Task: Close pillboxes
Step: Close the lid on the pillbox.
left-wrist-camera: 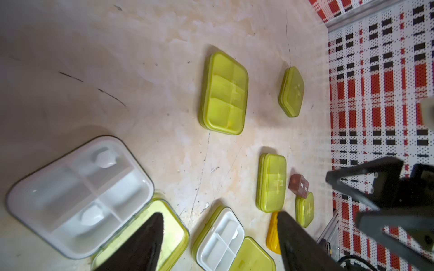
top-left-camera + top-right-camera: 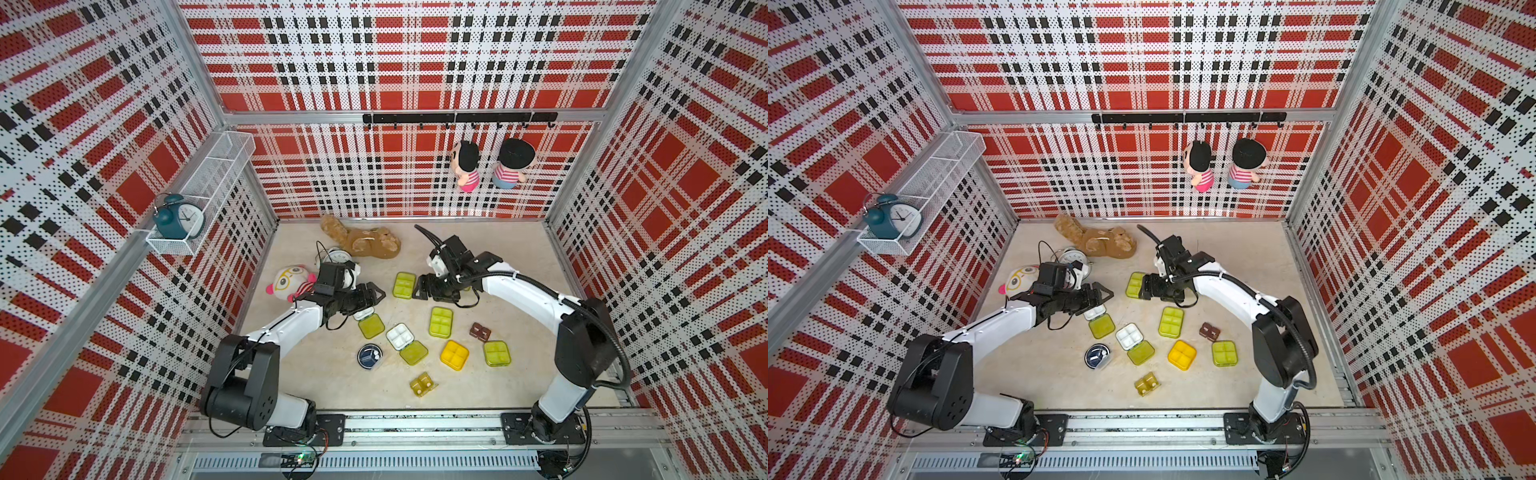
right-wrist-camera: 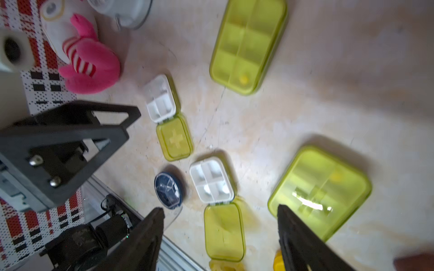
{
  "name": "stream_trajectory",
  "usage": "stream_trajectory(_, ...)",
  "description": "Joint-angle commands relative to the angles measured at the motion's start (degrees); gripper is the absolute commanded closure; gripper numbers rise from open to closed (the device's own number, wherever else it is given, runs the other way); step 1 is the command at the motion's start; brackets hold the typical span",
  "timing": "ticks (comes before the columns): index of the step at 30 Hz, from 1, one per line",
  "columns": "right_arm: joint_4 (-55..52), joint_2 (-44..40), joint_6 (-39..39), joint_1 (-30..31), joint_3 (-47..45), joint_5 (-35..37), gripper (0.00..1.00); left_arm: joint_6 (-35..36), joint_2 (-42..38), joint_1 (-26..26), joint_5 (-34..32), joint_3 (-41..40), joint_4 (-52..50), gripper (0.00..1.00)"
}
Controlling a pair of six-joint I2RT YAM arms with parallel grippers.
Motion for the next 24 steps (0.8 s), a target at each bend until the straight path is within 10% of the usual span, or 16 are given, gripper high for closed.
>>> stream_trajectory(1, 1.3, -5.3, 6.5, 4.2, -7.5, -1.5, 0.22, -0.5, 1.8, -2.5, 1.2, -1.3, 3.7, 0.24)
stream_trajectory(24, 21.6, -9.4, 19.8, 13.0, -27.8, -4.2, 0.21, -8.2, 2.8, -10.0, -2.0, -6.5, 11.6, 0.28)
